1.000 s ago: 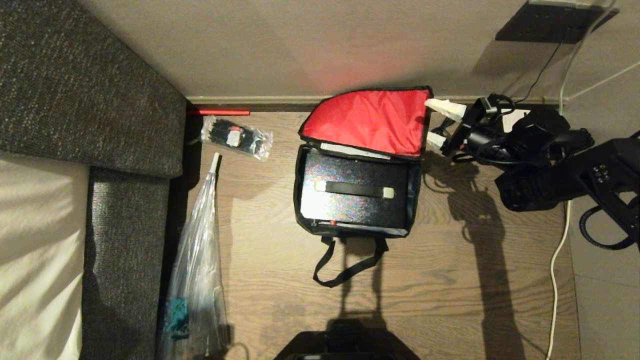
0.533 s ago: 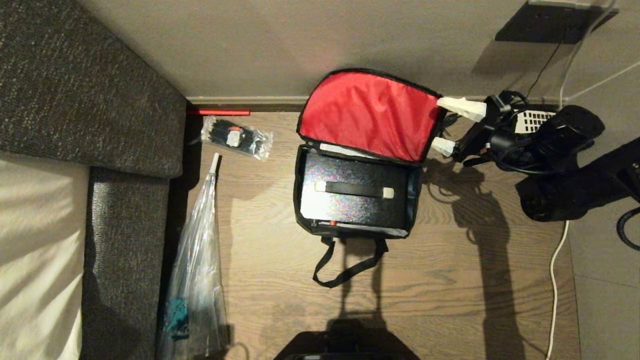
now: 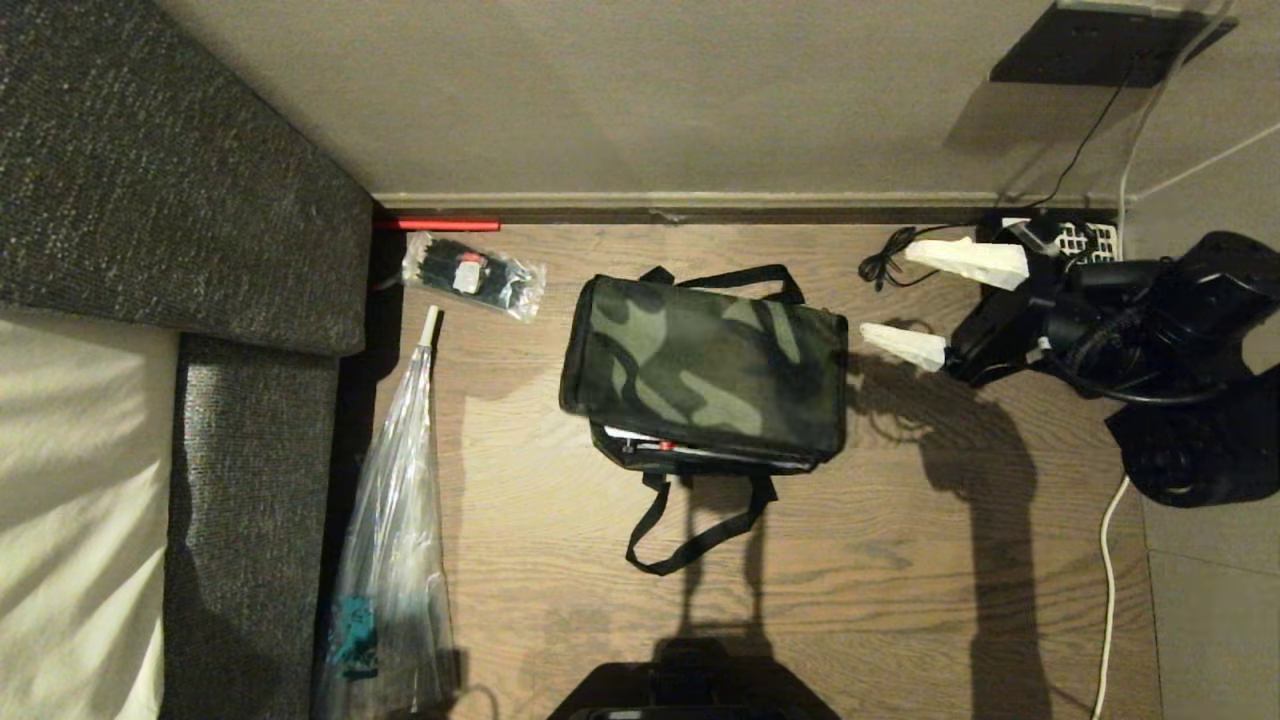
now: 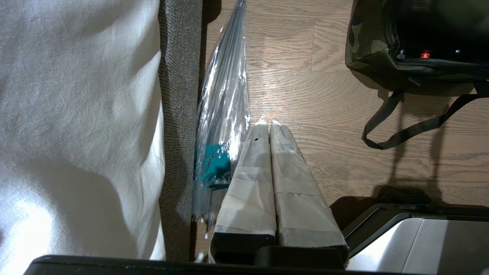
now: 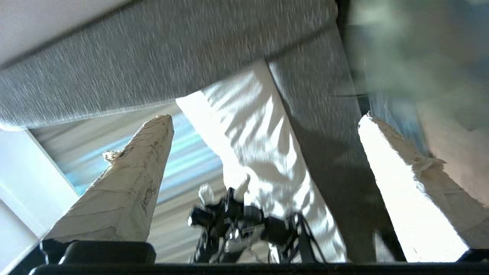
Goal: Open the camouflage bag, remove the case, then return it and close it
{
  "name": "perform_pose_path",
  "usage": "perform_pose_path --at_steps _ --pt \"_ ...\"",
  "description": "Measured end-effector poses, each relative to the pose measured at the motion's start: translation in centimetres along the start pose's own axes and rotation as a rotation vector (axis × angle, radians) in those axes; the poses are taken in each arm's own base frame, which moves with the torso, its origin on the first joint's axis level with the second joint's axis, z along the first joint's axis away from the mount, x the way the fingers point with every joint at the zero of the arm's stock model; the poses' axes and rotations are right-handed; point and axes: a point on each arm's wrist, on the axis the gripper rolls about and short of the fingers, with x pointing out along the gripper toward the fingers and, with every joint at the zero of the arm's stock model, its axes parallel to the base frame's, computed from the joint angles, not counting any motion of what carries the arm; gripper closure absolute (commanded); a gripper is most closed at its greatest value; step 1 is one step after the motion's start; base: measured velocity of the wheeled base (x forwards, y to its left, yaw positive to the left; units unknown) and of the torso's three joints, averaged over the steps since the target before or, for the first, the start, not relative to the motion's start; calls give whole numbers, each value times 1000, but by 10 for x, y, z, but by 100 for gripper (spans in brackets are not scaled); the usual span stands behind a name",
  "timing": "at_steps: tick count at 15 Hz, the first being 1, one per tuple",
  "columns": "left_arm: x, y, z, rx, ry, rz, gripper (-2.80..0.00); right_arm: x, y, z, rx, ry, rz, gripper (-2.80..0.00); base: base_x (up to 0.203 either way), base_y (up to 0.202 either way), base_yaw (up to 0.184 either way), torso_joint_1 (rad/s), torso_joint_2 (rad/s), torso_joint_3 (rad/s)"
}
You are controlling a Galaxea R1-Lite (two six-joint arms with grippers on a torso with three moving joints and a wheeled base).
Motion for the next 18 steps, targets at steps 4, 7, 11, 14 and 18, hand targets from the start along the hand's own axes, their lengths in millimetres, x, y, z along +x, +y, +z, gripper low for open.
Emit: perform_pose_path --at_steps 4,7,11,14,18 --pt "0 0 0 0 0 0 0 -16 24 -13 -55 17 -14 -280 0 0 0 0 0 0" --pt "0 0 0 0 0 0 0 -18 32 -14 -74 13 -11 -280 0 0 0 0 0 0" --pt "0 0 0 0 0 0 0 -31 66 -18 -132 -16 -79 -280 0 0 0 0 0 0" --pt "0 0 0 0 0 0 0 -47 117 -46 -164 -66 -211 -280 0 0 0 0 0 0" --pt "0 0 0 0 0 0 0 -68 130 -91 -190 -138 -603 0 0 0 0 0 0 0"
